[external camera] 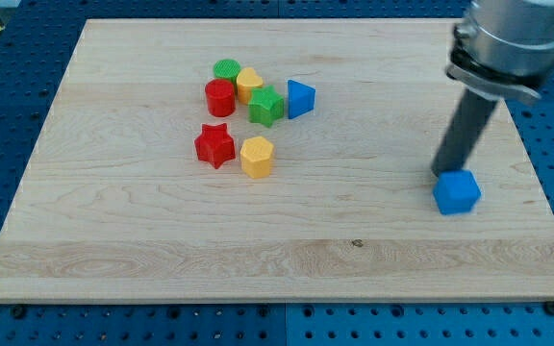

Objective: Push the blue cube towards bottom right

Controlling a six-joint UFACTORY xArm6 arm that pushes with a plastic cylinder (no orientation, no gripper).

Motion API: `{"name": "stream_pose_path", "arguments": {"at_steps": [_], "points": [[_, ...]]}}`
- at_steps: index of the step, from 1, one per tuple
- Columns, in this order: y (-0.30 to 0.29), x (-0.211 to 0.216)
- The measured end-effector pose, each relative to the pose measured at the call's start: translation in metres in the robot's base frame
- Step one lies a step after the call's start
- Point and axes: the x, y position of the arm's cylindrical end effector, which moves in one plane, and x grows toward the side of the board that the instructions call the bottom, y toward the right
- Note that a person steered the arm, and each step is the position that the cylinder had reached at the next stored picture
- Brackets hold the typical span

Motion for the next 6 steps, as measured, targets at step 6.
{"name": "stream_pose_path", "arguments": {"at_steps": [6], "points": [[-0.029,-0.01]]}}
